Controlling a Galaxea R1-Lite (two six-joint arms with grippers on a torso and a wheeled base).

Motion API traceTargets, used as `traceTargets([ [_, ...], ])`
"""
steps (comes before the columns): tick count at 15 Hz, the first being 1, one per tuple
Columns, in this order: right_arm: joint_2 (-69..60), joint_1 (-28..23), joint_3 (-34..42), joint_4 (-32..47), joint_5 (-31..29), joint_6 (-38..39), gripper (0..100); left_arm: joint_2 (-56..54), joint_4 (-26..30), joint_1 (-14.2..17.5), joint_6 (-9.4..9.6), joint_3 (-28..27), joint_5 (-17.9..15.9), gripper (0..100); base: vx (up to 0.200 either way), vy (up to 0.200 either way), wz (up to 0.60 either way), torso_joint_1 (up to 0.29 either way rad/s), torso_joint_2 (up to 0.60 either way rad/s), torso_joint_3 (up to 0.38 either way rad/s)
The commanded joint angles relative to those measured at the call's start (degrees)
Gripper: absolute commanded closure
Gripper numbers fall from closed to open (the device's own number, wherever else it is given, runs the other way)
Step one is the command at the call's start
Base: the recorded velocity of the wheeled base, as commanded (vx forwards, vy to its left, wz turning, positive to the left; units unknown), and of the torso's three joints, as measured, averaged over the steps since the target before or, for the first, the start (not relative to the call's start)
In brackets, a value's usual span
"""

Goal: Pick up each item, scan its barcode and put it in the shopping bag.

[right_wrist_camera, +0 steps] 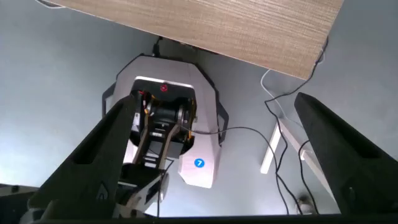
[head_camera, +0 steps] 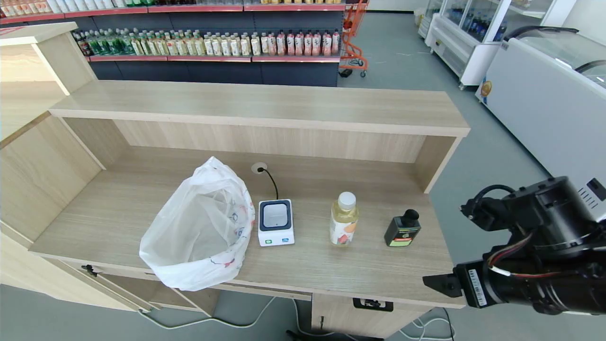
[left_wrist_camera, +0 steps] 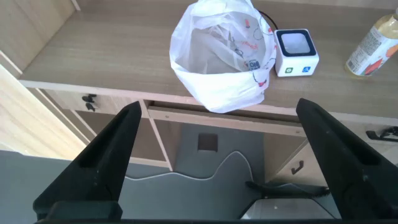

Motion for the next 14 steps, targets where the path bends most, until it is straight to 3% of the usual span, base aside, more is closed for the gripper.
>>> traceTargets([
  [1, 9.11, 3.13, 0.79, -5.64, -2.99, 0.13, 0, -0.02, 0.00, 0.00, 0.00, 0.00, 0.00, 0, 0.000, 0.000, 0.00, 0.000, 0.00, 0.000],
  [5, 17.37, 5.33, 0.53, -16.18, -6.94, 0.13, 0, -0.02, 0.00, 0.00, 0.00, 0.00, 0.00, 0, 0.000, 0.000, 0.00, 0.000, 0.00, 0.000],
  [8, 24.58, 6.47, -1.05, -28.57, -10.37, -0.14, 0, -0.02, 0.00, 0.00, 0.00, 0.00, 0.00, 0, 0.000, 0.000, 0.00, 0.000, 0.00, 0.000],
  [14, 32.66, 8.23, -5.36, -39.03, -12.04, -0.40, 0, -0.02, 0.00, 0.00, 0.00, 0.00, 0.00, 0, 0.000, 0.000, 0.00, 0.000, 0.00, 0.000],
])
